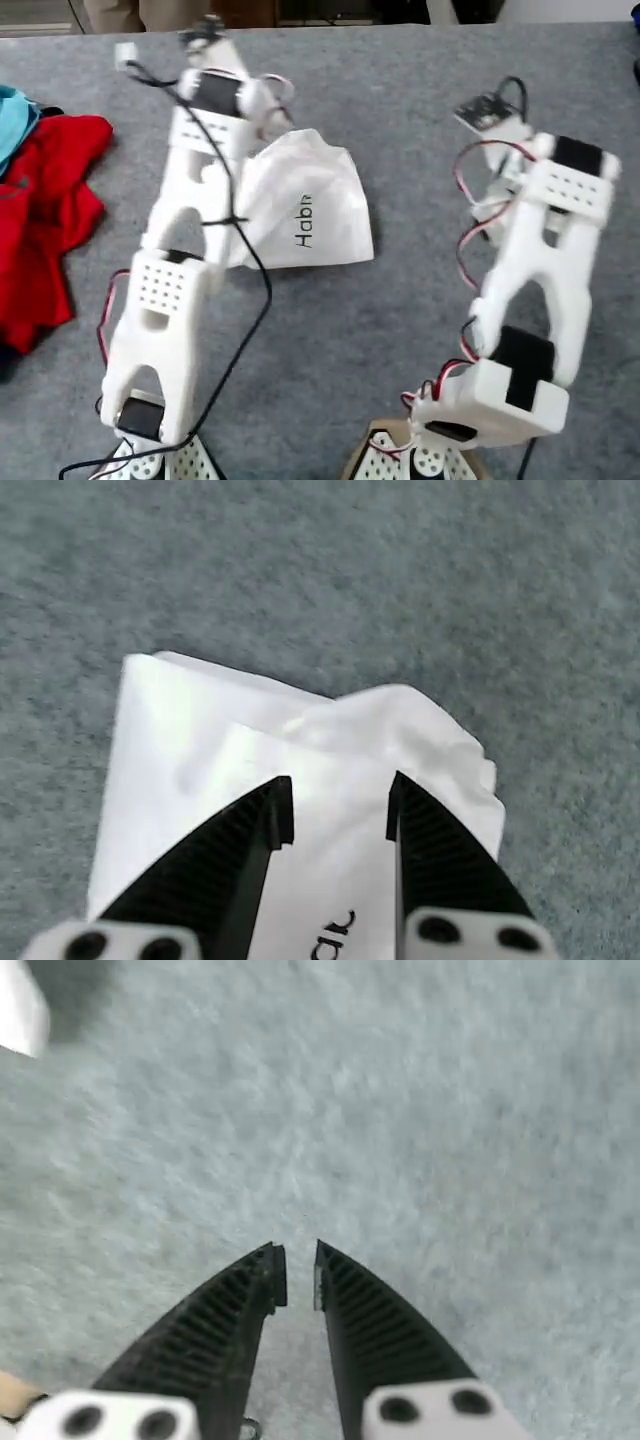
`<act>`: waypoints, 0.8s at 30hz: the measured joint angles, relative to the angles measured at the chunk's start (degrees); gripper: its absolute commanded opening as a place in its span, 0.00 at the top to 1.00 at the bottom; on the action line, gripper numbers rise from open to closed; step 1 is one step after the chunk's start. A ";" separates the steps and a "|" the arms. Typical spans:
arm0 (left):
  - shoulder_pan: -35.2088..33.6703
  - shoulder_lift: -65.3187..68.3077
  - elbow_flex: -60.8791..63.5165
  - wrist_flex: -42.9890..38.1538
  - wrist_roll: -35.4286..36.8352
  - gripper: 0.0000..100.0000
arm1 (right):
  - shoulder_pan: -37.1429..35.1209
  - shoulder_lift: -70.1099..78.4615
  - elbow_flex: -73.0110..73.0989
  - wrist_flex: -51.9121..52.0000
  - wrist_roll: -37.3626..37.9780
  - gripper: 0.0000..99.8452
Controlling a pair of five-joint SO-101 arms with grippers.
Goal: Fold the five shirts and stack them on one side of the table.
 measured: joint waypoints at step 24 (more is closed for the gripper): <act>-29.27 -26.02 35.34 0.35 -17.58 0.98 | -35.60 28.92 -51.34 3.60 -35.08 0.93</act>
